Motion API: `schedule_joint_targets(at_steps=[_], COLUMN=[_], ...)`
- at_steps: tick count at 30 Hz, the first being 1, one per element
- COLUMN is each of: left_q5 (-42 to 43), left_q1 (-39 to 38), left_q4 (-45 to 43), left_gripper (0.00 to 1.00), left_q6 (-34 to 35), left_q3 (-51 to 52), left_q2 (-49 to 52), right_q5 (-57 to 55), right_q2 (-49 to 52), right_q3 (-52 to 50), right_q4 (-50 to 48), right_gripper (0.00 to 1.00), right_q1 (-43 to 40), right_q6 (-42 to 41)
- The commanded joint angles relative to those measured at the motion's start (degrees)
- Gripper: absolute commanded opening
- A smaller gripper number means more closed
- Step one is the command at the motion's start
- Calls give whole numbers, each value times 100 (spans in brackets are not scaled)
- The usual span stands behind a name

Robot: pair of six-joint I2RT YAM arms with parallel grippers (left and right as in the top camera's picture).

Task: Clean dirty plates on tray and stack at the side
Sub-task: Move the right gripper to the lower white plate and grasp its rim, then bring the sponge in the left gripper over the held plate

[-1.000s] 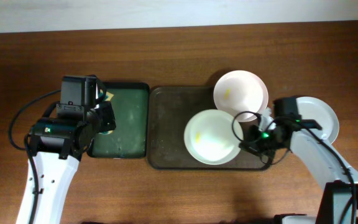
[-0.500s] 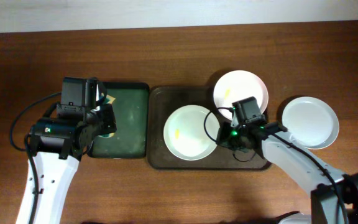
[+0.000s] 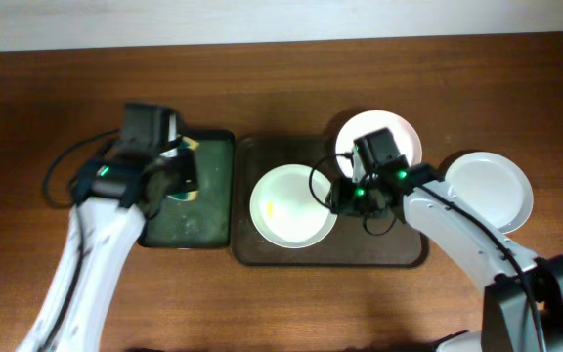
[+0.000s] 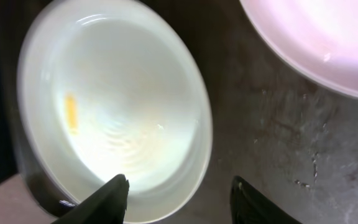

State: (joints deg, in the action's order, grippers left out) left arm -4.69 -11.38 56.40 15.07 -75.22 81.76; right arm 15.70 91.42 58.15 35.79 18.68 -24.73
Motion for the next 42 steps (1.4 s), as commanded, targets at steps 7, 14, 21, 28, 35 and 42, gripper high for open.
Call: schedule_joint_targets(at_steps=[7, 14, 21, 28, 35, 42], left_q5=[796, 739, 640, 643, 645, 645], left_q1=[-1252, -1834, -1895, -1895, -1895, -1895], left_q4=[520, 520, 518, 424, 374, 387], left_gripper=[0, 0, 0, 0, 0, 0], left_q6=[223, 476, 573, 573, 575, 575], left_q3=[-1613, -1585, -1585, -1585, -1585, -1585], left_q2=[1971, 2782, 2946, 2946, 2946, 2946], right_q5=[11, -11, -140, -140, -140, -140], right_q2=[74, 170, 170, 170, 170, 170], right_q3=[76, 68, 63, 63, 63, 63], right_q4=[391, 448, 444, 444, 444, 444], right_gripper=[72, 74, 98, 98, 98, 98], right_q1=[-295, -332, -334, -334, -334, -334], right_q6=[719, 951, 951, 951, 951, 951])
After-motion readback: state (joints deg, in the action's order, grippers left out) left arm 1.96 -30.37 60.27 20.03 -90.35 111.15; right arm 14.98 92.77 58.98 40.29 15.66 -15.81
